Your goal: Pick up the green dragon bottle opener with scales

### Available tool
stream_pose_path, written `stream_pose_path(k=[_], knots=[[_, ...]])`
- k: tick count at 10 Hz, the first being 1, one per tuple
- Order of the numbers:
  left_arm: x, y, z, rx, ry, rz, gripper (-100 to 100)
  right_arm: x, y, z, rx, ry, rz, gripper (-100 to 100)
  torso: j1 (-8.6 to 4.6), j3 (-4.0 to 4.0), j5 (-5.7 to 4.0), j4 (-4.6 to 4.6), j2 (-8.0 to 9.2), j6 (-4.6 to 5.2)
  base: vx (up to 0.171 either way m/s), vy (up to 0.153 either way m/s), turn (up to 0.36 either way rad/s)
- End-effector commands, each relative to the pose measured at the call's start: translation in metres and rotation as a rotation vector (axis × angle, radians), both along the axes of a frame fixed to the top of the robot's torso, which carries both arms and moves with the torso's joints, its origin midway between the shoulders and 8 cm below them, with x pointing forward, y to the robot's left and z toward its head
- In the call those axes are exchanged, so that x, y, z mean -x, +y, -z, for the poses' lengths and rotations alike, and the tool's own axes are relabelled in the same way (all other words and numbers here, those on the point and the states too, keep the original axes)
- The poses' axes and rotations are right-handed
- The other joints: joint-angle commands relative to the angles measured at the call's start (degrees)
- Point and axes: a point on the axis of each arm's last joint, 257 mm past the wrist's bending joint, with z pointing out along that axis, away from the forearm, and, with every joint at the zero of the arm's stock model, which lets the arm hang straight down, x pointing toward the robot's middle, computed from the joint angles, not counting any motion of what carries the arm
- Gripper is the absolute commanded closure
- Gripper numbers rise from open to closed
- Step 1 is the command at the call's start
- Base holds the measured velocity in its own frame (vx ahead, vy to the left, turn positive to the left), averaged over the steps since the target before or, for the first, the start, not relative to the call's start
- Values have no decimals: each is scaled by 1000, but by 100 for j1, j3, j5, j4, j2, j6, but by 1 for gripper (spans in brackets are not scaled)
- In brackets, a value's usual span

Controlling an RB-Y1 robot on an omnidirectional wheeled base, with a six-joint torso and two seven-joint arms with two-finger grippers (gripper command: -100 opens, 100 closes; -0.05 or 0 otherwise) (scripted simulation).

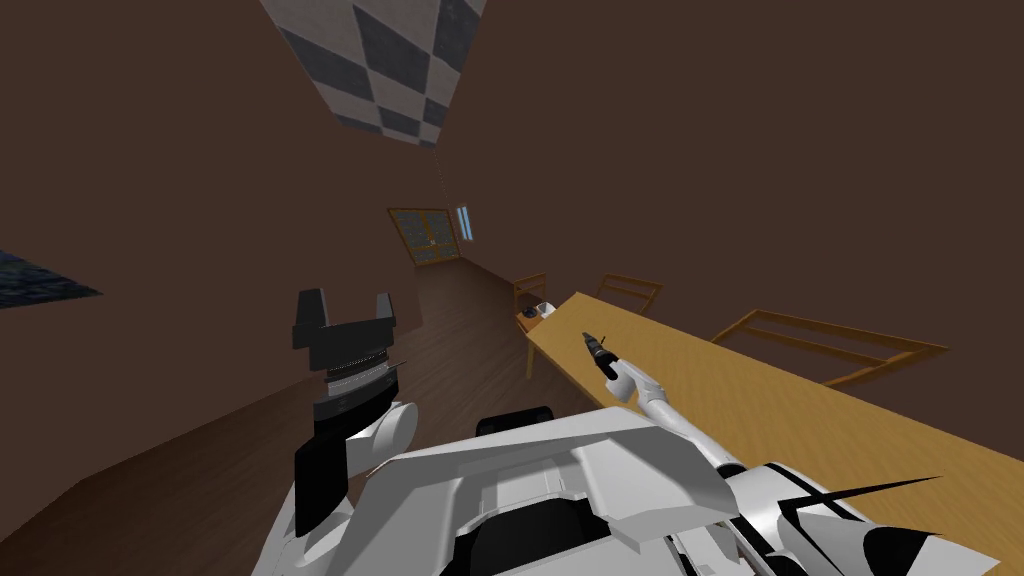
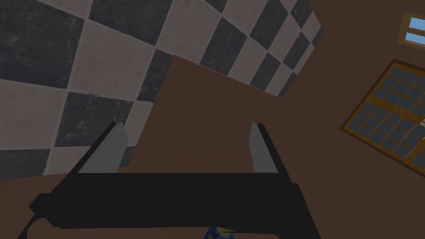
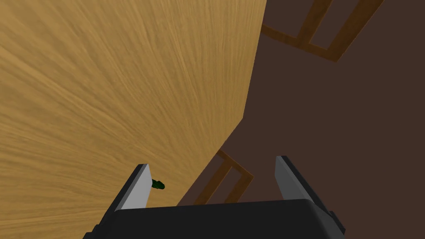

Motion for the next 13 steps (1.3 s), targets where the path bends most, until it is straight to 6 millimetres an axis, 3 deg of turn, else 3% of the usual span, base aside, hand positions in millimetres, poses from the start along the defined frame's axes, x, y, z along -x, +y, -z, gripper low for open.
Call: stream_pose_path(k=[1,2,4,7,13], knots=[[0,0,0,0,0,0,0,10,-18,11,41,45,28,-100,0,0,0,0,0,0,11,-9,231],[0,0,0,0,0,0,0,19,-24,21,44,70,41,-100,0,-1,0,1,-2,-6,14,-15,141],[0,0,0,0,0,0,0,19,-24,21,44,70,41,-100,0,1,0,0,1,1,5,-4,-19],[0,0,0,0,0,0,0,43,-65,39,126,164,100,-100,-2,-2,0,-1,-3,1,16,-12,194],[0,0,0,0,0,0,0,80,-107,60,206,279,164,-100,0,-1,1,1,-3,-3,17,-17,105]])
